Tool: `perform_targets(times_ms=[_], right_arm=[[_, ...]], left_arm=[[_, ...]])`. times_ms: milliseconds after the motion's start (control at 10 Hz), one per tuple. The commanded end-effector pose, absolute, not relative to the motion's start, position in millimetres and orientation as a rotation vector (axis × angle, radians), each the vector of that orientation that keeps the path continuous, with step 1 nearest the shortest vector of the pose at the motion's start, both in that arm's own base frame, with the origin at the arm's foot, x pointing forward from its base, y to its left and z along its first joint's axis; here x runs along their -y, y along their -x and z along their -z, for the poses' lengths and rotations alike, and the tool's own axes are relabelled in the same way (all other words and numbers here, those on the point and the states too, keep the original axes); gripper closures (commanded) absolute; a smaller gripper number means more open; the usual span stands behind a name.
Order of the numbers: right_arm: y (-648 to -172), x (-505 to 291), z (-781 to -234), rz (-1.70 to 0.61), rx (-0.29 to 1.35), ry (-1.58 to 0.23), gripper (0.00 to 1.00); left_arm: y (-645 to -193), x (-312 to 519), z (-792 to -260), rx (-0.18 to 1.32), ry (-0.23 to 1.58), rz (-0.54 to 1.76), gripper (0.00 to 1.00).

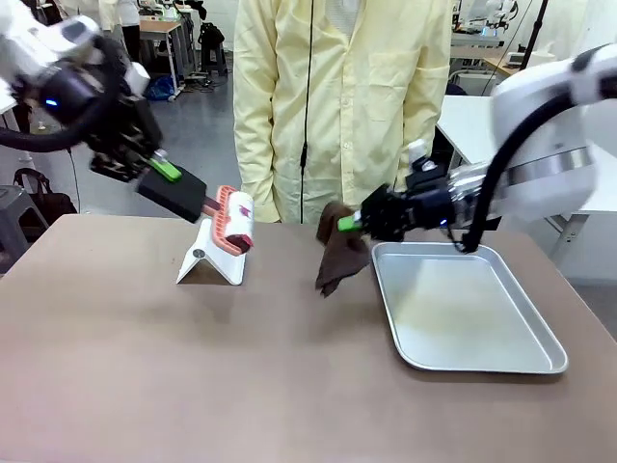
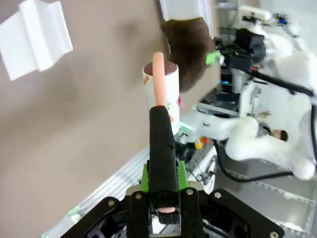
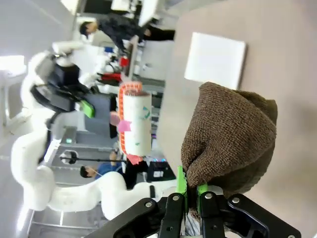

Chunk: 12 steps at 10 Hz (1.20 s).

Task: Clean the surface of the table.
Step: Return the Lint Roller and towel to their original positions.

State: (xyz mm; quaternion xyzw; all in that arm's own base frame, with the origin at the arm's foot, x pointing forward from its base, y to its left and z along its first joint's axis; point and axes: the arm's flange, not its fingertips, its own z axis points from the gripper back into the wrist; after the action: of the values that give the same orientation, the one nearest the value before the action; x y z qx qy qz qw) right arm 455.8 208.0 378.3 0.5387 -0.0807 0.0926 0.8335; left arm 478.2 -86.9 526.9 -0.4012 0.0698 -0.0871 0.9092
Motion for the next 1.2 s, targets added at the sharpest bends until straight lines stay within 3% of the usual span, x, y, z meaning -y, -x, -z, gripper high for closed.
perform_targets(times_ms=[0, 300, 600, 1100], right_arm=[[-475.0, -224.4, -357.4, -0.178, 0.076, -1.061, 0.91], [-487.2, -225.7, -323.0, -0.146, 0.039, -0.991, 0.91], [-500.8, -213.1, -308.9, -0.090, 0.077, -0.904, 0.91], [-511.9, -197.9, -303.4, -0.049, 0.109, -0.863, 0.91]], left_arm=[[-513.8, 95.6, -509.2, -0.198, 0.733, 0.117, 0.78], [-547.8, 103.9, -474.1, -0.224, 0.685, 0.077, 0.78], [-570.2, 101.9, -456.6, -0.251, 0.622, 0.188, 0.78], [-593.2, 96.4, -443.0, -0.155, 0.595, 0.206, 0.78]])
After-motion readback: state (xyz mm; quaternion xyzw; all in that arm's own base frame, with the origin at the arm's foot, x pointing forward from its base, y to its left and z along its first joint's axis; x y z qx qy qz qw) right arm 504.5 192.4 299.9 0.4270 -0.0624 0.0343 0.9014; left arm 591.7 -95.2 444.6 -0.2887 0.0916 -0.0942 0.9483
